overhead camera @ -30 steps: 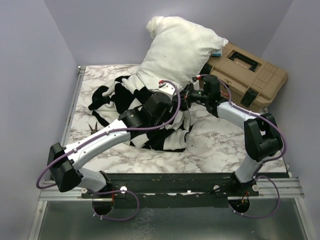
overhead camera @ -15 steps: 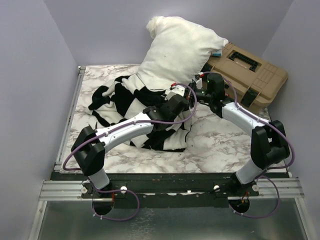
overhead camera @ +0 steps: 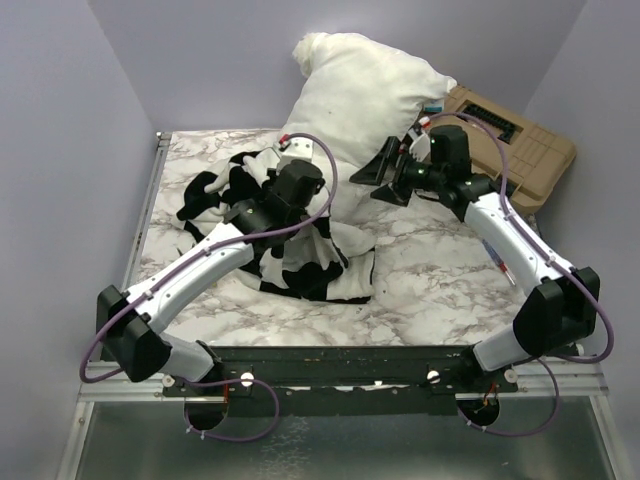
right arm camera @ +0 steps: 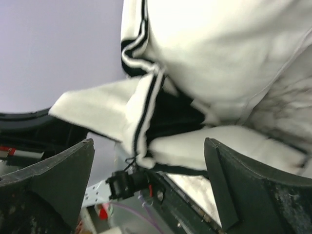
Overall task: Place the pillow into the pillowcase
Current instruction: Pick up the pillow from the corner of the board.
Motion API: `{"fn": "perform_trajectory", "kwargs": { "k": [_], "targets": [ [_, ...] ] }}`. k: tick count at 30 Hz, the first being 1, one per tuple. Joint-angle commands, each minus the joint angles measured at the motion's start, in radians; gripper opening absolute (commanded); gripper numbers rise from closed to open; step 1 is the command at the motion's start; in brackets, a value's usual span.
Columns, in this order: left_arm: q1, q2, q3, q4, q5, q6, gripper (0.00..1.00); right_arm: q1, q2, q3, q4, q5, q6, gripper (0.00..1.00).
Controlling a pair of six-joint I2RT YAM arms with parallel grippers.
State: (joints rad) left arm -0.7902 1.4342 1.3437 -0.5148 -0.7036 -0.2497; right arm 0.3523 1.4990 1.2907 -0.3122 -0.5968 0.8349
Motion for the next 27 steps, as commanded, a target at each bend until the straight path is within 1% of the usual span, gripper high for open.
{"fn": "perform_trajectory", "kwargs": {
  "k": [1, 5, 10, 14, 15, 17, 18, 19, 20, 21, 22, 24, 25, 27],
  "targets": [
    [0.041, -0.086, -0.009, -0.063, 0.066, -0.018, 0.00, -0.093, 0.050, 0.099, -0.100, 0.108, -0.122, 1.00],
    [0.050, -0.124, 0.003, -0.104, 0.117, -0.025, 0.00, -0.188, 0.191, 0.207, -0.090, 0.106, -0.145, 1.00],
    [0.052, -0.166, -0.004, -0.141, 0.163, -0.040, 0.00, -0.209, 0.401, 0.385, -0.075, 0.083, -0.176, 1.00],
    [0.054, -0.186, -0.013, -0.173, 0.178, -0.049, 0.00, -0.206, 0.567, 0.516, 0.022, -0.036, -0.137, 1.00],
    [0.054, -0.189, -0.017, -0.182, 0.177, -0.054, 0.00, -0.203, 0.605, 0.542, 0.064, -0.077, -0.118, 0.98],
    [0.054, -0.193, -0.017, -0.196, 0.182, -0.058, 0.00, -0.194, 0.662, 0.592, 0.148, -0.140, -0.076, 0.88],
    [0.054, -0.196, -0.015, -0.205, 0.183, -0.059, 0.00, -0.188, 0.688, 0.614, 0.183, -0.163, -0.057, 0.77],
    [0.053, -0.197, -0.013, -0.212, 0.185, -0.063, 0.00, -0.186, 0.703, 0.641, 0.192, -0.178, -0.046, 0.59],
    [0.053, -0.201, -0.009, -0.220, 0.185, -0.067, 0.00, -0.187, 0.712, 0.666, 0.194, -0.187, -0.040, 0.32],
    [0.053, -0.205, -0.006, -0.229, 0.183, -0.070, 0.00, -0.187, 0.709, 0.681, 0.184, -0.192, -0.045, 0.11],
    [0.053, -0.211, -0.004, -0.236, 0.179, -0.076, 0.00, -0.188, 0.693, 0.693, 0.150, -0.179, -0.065, 0.02],
    [0.053, -0.227, -0.001, -0.247, 0.174, -0.086, 0.00, -0.187, 0.619, 0.688, 0.088, -0.135, -0.128, 0.00],
    [0.053, -0.236, -0.003, -0.249, 0.171, -0.090, 0.00, -0.187, 0.563, 0.671, 0.062, -0.118, -0.155, 0.00],
    [0.053, -0.254, -0.006, -0.252, 0.165, -0.095, 0.00, -0.190, 0.436, 0.639, 0.013, -0.031, -0.210, 0.00]
  ]
}}
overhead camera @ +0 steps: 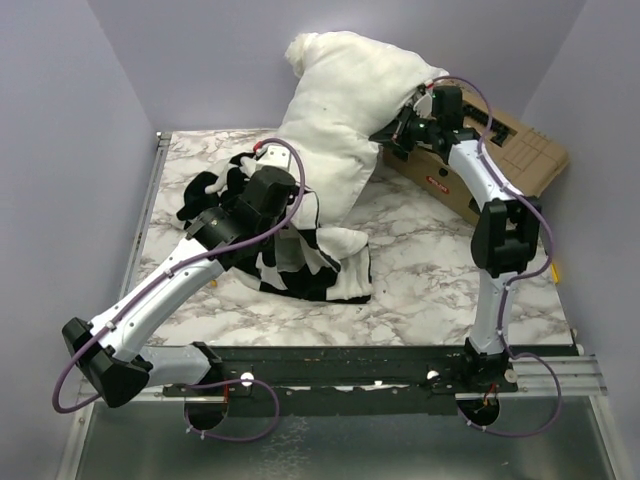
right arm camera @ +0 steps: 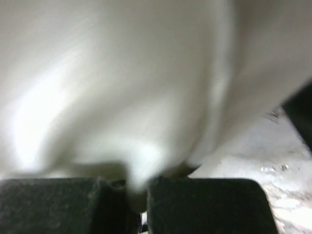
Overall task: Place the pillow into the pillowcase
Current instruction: Pick up the pillow from the corner of the board.
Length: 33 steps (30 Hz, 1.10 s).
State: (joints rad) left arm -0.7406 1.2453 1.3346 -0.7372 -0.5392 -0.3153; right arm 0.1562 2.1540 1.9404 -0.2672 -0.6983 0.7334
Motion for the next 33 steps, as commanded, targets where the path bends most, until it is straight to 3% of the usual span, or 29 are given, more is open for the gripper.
{"fn": "perform_trajectory", "kwargs": {
  "k": [1, 6, 11, 16, 20, 22, 28, 31, 33],
  "targets": [
    [0.003, -0.074, 0.000, -0.032, -0.004, -0.033, 0.00, 0.004, -0.285, -0.016, -0.061, 0.105, -0.136, 0.00],
    [0.004, -0.102, -0.001, -0.051, -0.016, -0.053, 0.00, -0.007, -0.542, 0.115, -0.280, 0.277, -0.246, 0.00],
    [0.005, -0.117, 0.024, -0.070, -0.025, -0.066, 0.00, -0.007, -0.639, 0.353, -0.513, 0.370, -0.349, 0.00],
    [0.005, -0.114, 0.056, -0.097, -0.044, -0.065, 0.00, -0.007, -0.706, 0.405, -0.642, 0.439, -0.441, 0.00],
    [0.005, -0.106, 0.073, -0.125, -0.062, -0.066, 0.00, -0.007, -0.744, 0.380, -0.634, 0.469, -0.489, 0.00],
    [0.005, -0.106, 0.078, -0.134, -0.073, -0.067, 0.00, -0.007, -0.735, 0.410, -0.623, 0.410, -0.507, 0.00],
    [0.006, -0.100, 0.078, -0.144, -0.096, -0.066, 0.00, -0.007, -0.628, 0.442, -0.656, 0.010, -0.516, 0.00],
    [0.005, -0.095, 0.066, -0.147, -0.108, -0.065, 0.00, -0.004, -0.596, 0.338, -0.696, -0.194, -0.552, 0.00],
    [0.005, -0.091, 0.057, -0.145, -0.114, -0.065, 0.00, 0.023, -0.606, 0.247, -0.727, -0.221, -0.610, 0.00]
  ]
}}
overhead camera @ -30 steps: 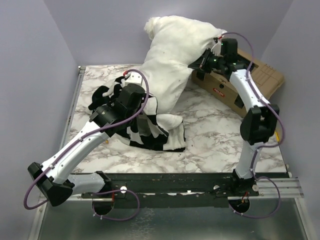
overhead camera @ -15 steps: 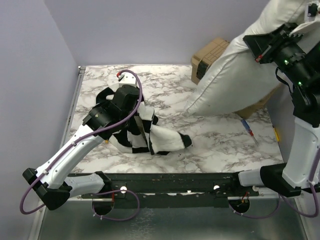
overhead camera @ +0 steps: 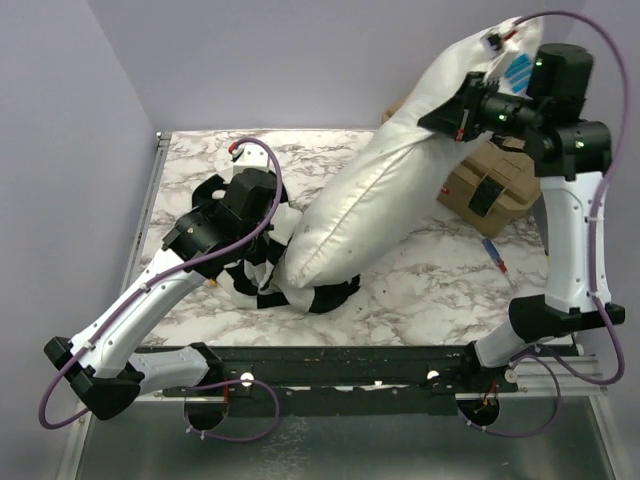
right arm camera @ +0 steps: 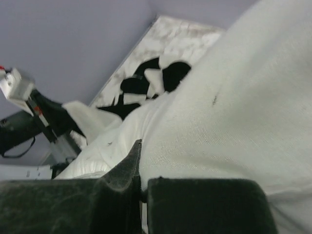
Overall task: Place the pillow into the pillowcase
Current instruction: Pick up the pillow from the corner of the board, then place the pillow in the pillowcase.
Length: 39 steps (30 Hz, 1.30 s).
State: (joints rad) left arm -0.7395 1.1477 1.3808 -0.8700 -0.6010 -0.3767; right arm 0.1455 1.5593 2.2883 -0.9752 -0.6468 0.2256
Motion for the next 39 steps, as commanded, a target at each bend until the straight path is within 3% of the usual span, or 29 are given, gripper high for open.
{"fn": "perform_trajectory", "kwargs": {
  "k": [1, 6, 10, 13, 19, 25, 28, 33, 39],
  "targets": [
    [0.005, 0.010, 0.006, -0.013, -0.053, -0.004, 0.00, 0.048, -0.025, -0.149, -0.025, -0.269, -0.129, 0.00],
    [0.005, 0.041, -0.013, -0.011, -0.056, -0.005, 0.00, 0.099, -0.055, -0.271, -0.013, -0.340, -0.186, 0.00],
    [0.005, 0.052, -0.017, -0.006, -0.047, -0.026, 0.00, 0.156, -0.015, -0.178, 0.010, -0.403, -0.158, 0.00],
    [0.005, 0.055, -0.023, 0.005, -0.033, -0.048, 0.00, 0.297, 0.061, -0.075, -0.010, -0.376, -0.149, 0.00],
    [0.019, 0.035, -0.052, -0.012, -0.047, -0.114, 0.00, 0.458, 0.136, 0.010, -0.038, -0.152, -0.098, 0.00],
    [0.041, -0.014, -0.060, -0.056, -0.058, -0.133, 0.00, 0.433, -0.001, 0.100, -0.056, 0.438, -0.046, 0.00],
    [0.045, -0.034, -0.056, -0.065, -0.060, -0.132, 0.00, 0.433, -0.108, 0.082, -0.029, 0.617, -0.036, 0.00],
    [0.047, -0.050, -0.046, -0.079, -0.062, -0.123, 0.00, 0.432, -0.291, -0.082, 0.029, 0.738, -0.112, 0.00],
    [0.049, -0.043, -0.035, -0.116, -0.094, -0.125, 0.00, 0.433, -0.244, 0.069, -0.116, 0.749, -0.189, 0.00]
  ]
}}
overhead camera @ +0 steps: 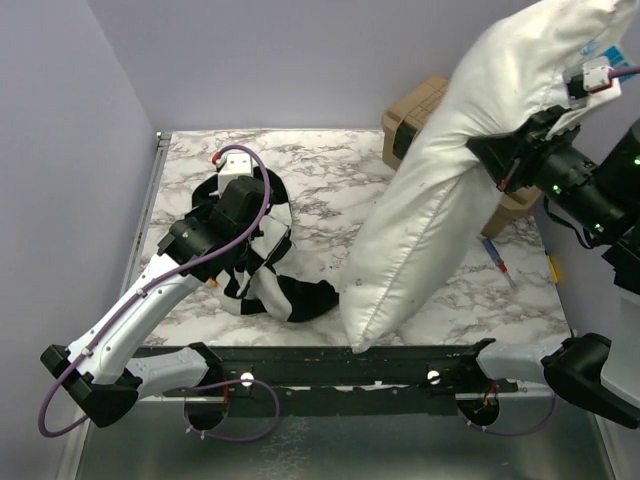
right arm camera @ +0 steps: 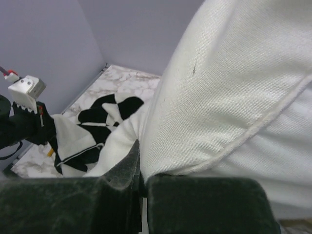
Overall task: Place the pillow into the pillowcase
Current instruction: Place the pillow in the pillowcase.
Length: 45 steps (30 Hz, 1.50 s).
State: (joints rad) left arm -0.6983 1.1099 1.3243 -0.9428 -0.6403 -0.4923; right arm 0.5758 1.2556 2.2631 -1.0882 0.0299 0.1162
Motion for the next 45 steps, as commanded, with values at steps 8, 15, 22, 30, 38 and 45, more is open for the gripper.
{"fn": "perform_trajectory", "kwargs": {
  "k": [8, 15, 22, 30, 38, 45],
  "targets": [
    [0.012, 0.032, 0.029, -0.060, -0.046, -0.031, 0.00, 0.002, 0.251, -0.051, -0.143, -0.168, -0.194, 0.01],
    [0.011, 0.020, -0.024, -0.029, -0.001, -0.058, 0.00, 0.125, 0.352, -0.422, 0.015, -0.473, -0.251, 0.01],
    [0.013, 0.011, -0.073, 0.006, 0.021, -0.048, 0.00, 0.154, 0.275, -0.495, 0.173, -0.389, -0.148, 0.57],
    [0.013, 0.011, -0.094, 0.028, 0.049, -0.026, 0.00, -0.161, 0.178, -0.577, 0.269, -0.426, 0.059, 0.83],
    [0.013, -0.025, -0.121, 0.030, 0.067, -0.019, 0.00, -0.316, 0.398, -0.602, 0.378, -0.565, 0.244, 1.00],
    [0.013, -0.048, -0.137, 0.030, 0.087, -0.020, 0.00, -0.344, 0.591, -0.586, 0.537, -0.545, 0.420, 1.00]
  ]
}}
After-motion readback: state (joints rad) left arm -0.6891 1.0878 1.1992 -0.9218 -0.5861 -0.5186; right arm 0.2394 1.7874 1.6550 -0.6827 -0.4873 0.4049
